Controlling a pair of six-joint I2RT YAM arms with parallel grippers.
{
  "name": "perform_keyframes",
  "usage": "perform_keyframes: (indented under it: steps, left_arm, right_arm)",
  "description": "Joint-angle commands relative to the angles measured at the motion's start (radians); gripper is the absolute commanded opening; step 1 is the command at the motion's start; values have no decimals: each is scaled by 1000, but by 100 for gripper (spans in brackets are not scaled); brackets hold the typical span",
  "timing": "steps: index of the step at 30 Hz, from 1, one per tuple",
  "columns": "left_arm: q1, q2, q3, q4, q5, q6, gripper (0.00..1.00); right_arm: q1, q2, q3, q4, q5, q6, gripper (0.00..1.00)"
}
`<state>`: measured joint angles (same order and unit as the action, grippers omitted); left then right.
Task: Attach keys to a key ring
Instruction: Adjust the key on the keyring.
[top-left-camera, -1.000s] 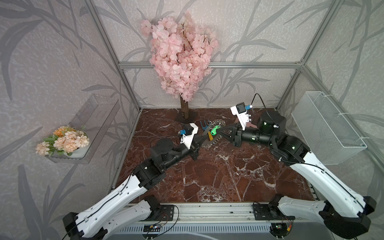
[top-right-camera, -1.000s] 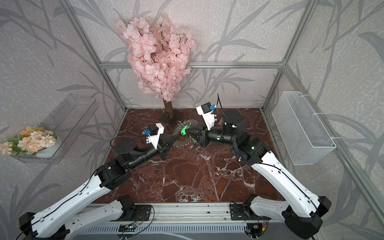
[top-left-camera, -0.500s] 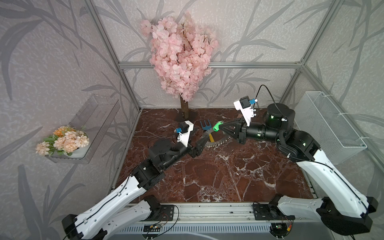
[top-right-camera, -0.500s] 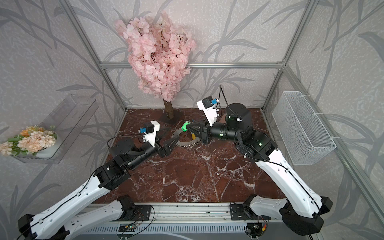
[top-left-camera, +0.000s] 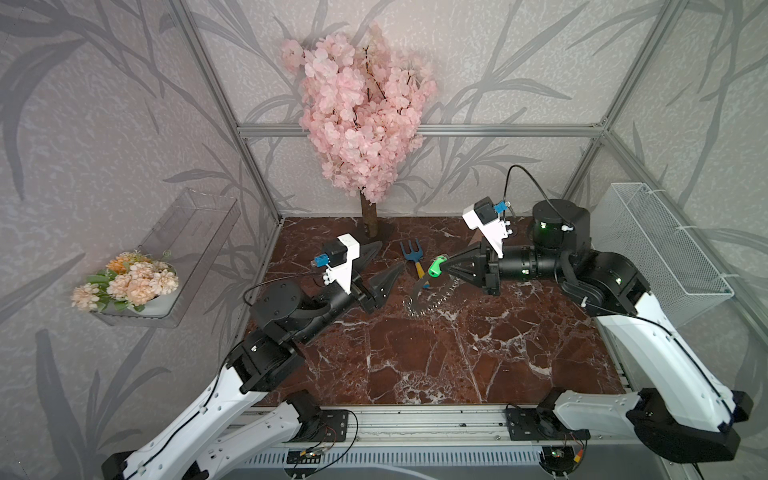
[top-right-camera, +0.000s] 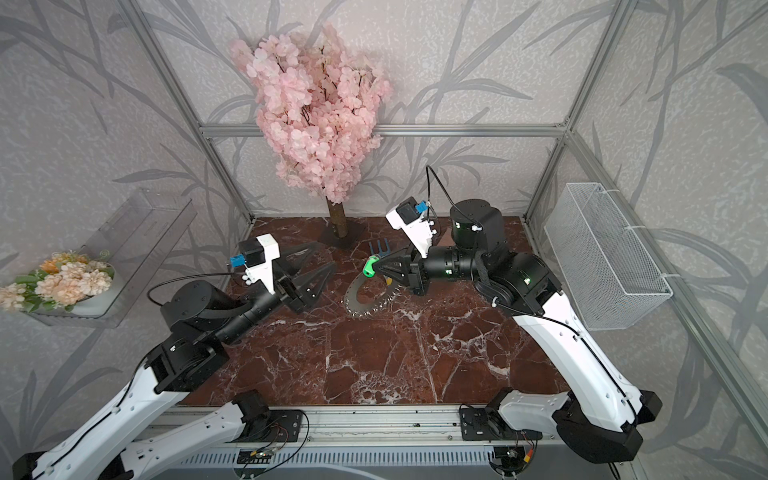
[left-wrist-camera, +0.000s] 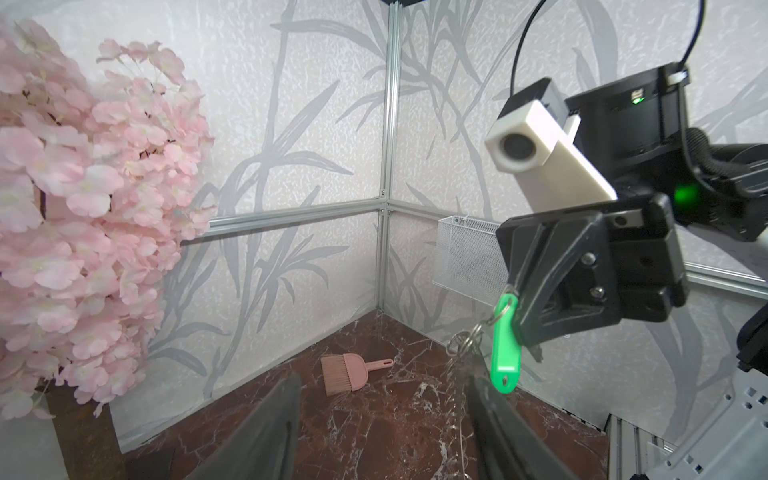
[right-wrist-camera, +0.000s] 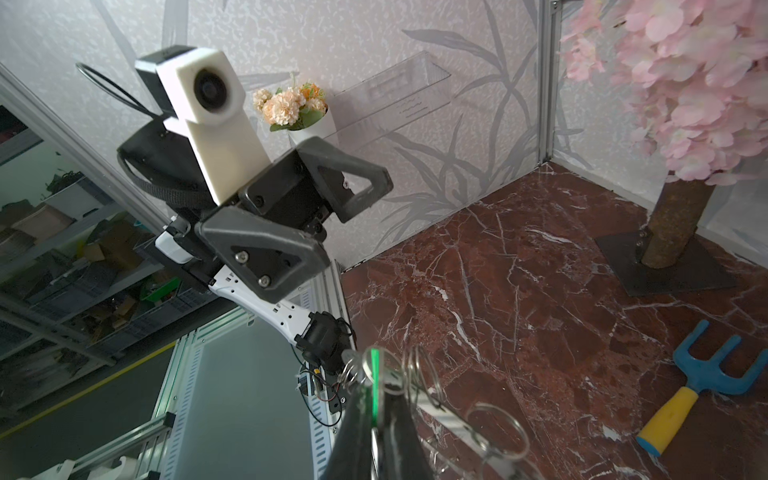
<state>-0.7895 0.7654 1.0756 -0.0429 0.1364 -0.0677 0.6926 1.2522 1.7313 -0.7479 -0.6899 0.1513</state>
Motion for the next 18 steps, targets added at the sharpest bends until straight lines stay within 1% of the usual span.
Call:
perform_keyframes:
  steps: [1,5,7,10,13,18]
  left_arm:
    - [8,16,56,-58,63,20,65]
    - [12,52,75,-88,124,22,64]
    - [15,70,75,-94,170,20,64]
    - [21,85,72,-93,220,11,61]
    - [28,85,66,-77,247,5,57]
    - [45,95,65,-71,334,-16,57]
  right_arm:
    - [-14,8,40,3,-123,-56,0]
    - [-37,16,40,34,-215,-46,0]
    - [-47,24,38,56,-290,-39,0]
    - [-53,32,35,77,-366,-30,0]
    - [-66,41,33,87,-421,-24,0]
    - [-95,55,11,163,-488,42,0]
